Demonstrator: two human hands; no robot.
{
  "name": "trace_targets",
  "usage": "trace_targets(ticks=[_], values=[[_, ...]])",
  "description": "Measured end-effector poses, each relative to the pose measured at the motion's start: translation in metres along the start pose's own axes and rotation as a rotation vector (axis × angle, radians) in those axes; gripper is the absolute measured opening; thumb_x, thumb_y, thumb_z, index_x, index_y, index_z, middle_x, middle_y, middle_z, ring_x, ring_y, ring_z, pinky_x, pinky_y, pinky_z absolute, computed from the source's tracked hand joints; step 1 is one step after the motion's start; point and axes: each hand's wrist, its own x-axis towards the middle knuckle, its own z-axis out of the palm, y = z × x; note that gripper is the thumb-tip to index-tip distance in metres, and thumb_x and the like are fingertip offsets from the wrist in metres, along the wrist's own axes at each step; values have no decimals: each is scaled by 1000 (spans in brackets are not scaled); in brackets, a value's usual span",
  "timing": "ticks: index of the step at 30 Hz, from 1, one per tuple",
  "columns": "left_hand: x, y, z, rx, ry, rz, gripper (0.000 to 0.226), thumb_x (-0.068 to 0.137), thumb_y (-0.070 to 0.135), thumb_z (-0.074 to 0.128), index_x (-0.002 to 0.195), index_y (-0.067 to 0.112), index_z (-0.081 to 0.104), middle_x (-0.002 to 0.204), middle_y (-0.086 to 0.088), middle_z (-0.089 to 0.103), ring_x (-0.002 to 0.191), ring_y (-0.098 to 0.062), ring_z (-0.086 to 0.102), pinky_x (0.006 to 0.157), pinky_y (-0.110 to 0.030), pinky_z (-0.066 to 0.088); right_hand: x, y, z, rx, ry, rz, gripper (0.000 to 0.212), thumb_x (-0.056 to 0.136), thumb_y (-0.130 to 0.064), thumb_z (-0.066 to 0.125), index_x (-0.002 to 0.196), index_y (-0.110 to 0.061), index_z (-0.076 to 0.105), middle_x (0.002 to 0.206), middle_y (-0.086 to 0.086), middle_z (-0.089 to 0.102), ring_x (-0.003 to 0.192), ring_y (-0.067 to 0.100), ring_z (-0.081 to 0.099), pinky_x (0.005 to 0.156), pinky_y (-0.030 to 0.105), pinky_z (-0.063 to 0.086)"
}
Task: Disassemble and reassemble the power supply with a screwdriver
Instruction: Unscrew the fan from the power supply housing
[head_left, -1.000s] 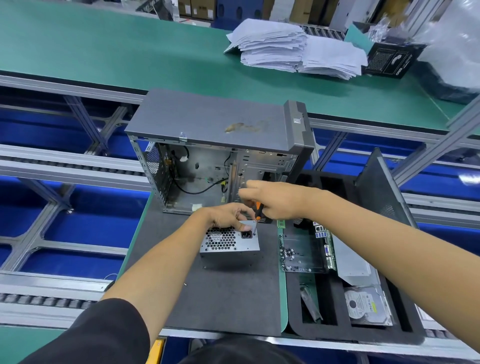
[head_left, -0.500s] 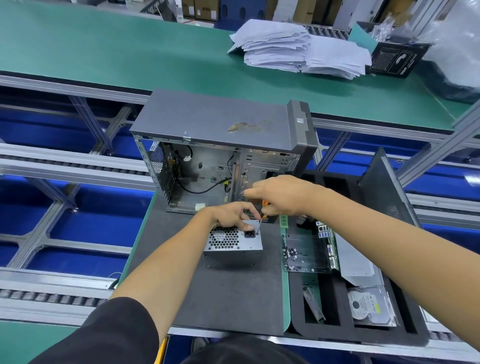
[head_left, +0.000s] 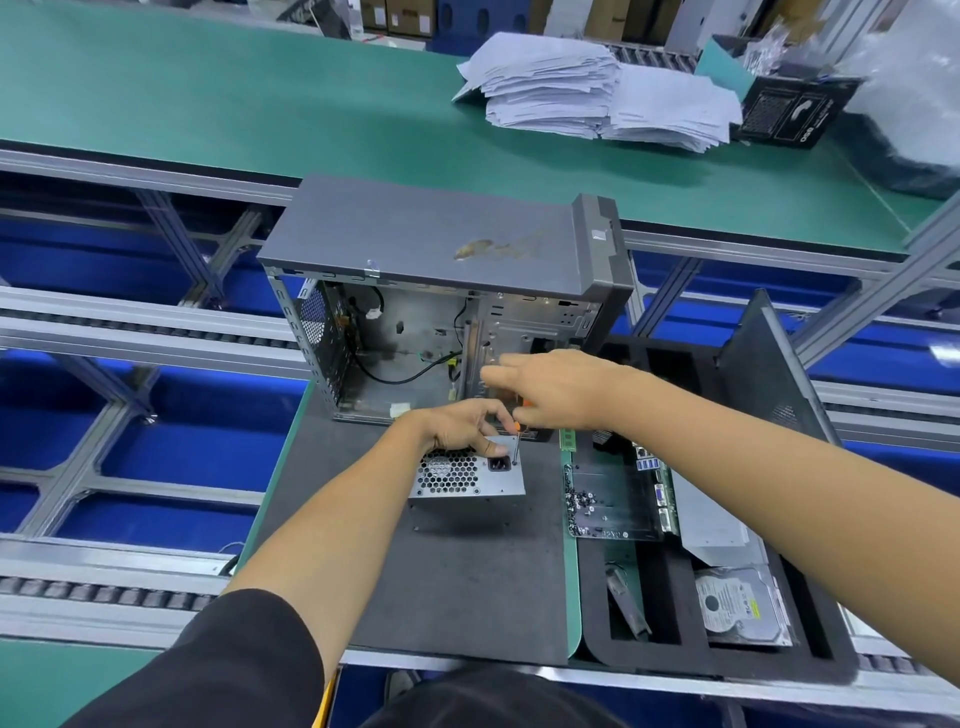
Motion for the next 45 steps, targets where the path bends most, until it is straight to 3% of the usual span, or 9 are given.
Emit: trace_targets(ticks=[4,7,15,21,25,31,37,42,45], values=[[-2,-1,-2,30,-19,14,12,94,4,69,99,10,62,103,-20,72,88,-11,64,92,-27,49,2,-6,-8,128,-45,-96,34,78,-4,53,93,-28,36,94,-2,40,81,21,45,57,33,33],[1,-3,-1,28,-4,24,16,92,3,71,91,12,58,75,-1,67,72,-8,58,81,-29,44,5,-8,-6,-23,-8,-57,25,85,-22,56,90,-31,33,84,-5,50,71,21,48,51,31,26],[-1,-4,-2,61,13,13,10,93,11,72,97,17,65,89,-4,68,77,-2,61,80,-18,45,4,-9,-9,201,-84,-56,27,82,-8,59,95,-24,43,96,-2,46,86,19,48,62,36,38],[0,-3,4,0,60,-1,39,90,-1,72,121,-4,50,92,-15,61,87,-24,56,87,-43,44,7,-5,-1,-94,-28,13,15,92,-31,50,98,-30,37,93,-1,56,77,26,57,55,33,32],[0,-3,1,11,44,2,25,90,1,73,98,13,53,82,-12,67,77,-19,59,88,-41,46,-2,-5,-5,216,-75,-25,28,70,-23,48,95,-30,37,95,-5,43,75,18,52,51,31,31],[3,-5,2,-15,65,-26,29,89,-1,74,97,15,50,81,-12,61,86,-26,57,90,-41,43,-1,3,-3,-74,8,-15,15,89,-27,52,95,-27,38,74,-9,42,66,21,47,48,29,23],[4,-5,2,-24,54,-32,29,90,-1,73,98,12,49,83,-15,63,79,-23,58,87,-40,40,-5,3,-7,85,-80,-39,37,78,-5,56,107,-24,41,101,-2,34,85,21,45,52,38,38],[3,-5,2,-24,63,-27,31,88,-2,73,96,14,48,77,-9,56,79,-23,53,88,-41,39,-2,2,-5,-104,-31,-60,18,90,-32,41,106,-26,46,89,-4,55,77,23,55,58,33,32],[3,-5,3,-23,76,-36,30,88,-1,74,98,13,49,89,-15,62,86,-24,56,90,-40,40,-2,4,-3,-11,-80,31,28,86,-20,54,109,-26,39,97,-4,42,76,24,53,55,35,34]])
